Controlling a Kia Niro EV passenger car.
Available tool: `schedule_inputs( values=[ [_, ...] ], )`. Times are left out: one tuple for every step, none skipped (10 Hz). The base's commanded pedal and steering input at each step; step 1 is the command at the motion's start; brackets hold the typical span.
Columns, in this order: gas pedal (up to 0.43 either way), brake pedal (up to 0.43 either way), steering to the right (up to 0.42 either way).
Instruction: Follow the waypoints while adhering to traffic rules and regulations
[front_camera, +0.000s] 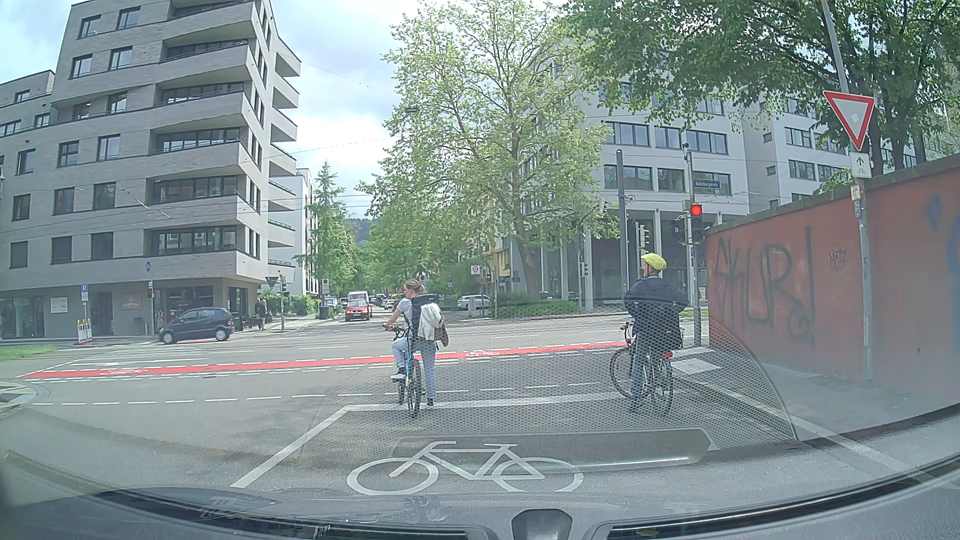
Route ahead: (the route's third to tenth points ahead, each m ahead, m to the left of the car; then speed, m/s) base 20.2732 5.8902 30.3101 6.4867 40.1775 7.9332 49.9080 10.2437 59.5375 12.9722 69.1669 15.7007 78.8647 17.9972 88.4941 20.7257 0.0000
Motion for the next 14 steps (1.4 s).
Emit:
schedule_inputs(
  values=[
    [0.0, 0.262, -0.015],
    [0.0, 0.262, -0.015],
    [0.0, 0.262, -0.015],
    [0.0, 0.262, -0.016],
    [0.0, 0.262, -0.015],
    [0.0, 0.262, -0.016],
    [0.0, 0.262, -0.015],
    [0.0, 0.262, -0.016],
    [0.0, 0.262, -0.016],
    [0.0, 0.262, -0.015],
    [0.0, 0.262, -0.016],
    [0.0, 0.262, -0.016],
    [0.0, 0.262, -0.016],
    [0.0, 0.262, -0.016]
  ],
)
